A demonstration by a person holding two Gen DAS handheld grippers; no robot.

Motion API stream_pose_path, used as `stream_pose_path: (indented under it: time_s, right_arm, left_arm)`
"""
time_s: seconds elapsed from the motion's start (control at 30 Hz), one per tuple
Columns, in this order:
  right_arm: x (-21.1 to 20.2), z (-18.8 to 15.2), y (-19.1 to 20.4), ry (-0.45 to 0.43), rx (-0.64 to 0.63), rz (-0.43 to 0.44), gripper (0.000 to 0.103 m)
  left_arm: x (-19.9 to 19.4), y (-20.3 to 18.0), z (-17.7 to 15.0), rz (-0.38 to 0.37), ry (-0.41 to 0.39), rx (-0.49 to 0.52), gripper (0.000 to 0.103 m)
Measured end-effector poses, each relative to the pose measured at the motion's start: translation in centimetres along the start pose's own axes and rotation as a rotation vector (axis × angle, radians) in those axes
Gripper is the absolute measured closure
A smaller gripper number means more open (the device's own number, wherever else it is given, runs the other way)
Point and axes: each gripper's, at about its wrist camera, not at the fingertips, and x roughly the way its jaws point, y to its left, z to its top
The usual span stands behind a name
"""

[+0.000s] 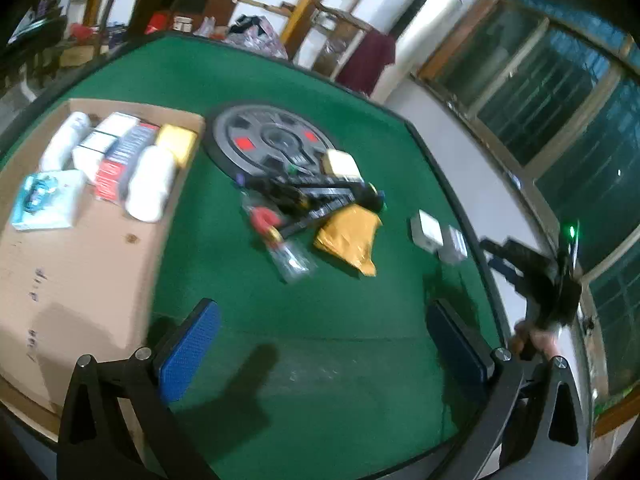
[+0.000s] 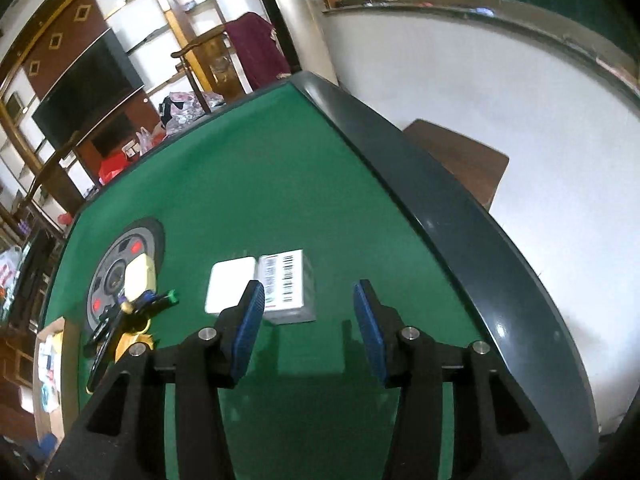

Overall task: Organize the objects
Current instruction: 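Move both tools back toward the white boxes on the table, then grasp the white barcode-labelled box with the right tool while the left tool approaches the white charger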

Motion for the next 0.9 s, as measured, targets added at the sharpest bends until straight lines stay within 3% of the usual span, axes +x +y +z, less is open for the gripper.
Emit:
stream_pose_path:
  time_s: [0.23,0.53,0.7,0.73,0.77,0.9]
  right_arm:
    - [3.6,0.5,0.7,0.046,-0.017,0.025,0.058]
    - [5.3,0.8,2.3,0.029,-0.081,-0.024,0.058]
    - [6.6,0.9,2.4,0.062,-0.108,-0.005,0.059]
    - [6.4,0.8,2.2,0.057,-0.111,-0.007,0.068]
    - [6.2,0.7,2.0,0.056,-0.112,-0.015,0.071]
    - [5.0,0.3,-0.3,0.041,-0.064,-0.022,0.072]
  left_arm:
    - [0.6,-3.6,-1.7,0.023,0.011,0.109,0.002]
    - [1.1,-4.7,-1.6,0.065,0.025,0.162,0.002]
    - [2.2,-6.2,0.0,0.067,0.040,0.199,0.002]
    - [2.6,-6.8,0.6,0.074,0.041,0.215,0.002]
    - [3.1,-7.3,1.1,0.083,0.041,0.230,0.002]
    - [6.2,-10.5,3.0,0.117,0.035,0.321,0.002]
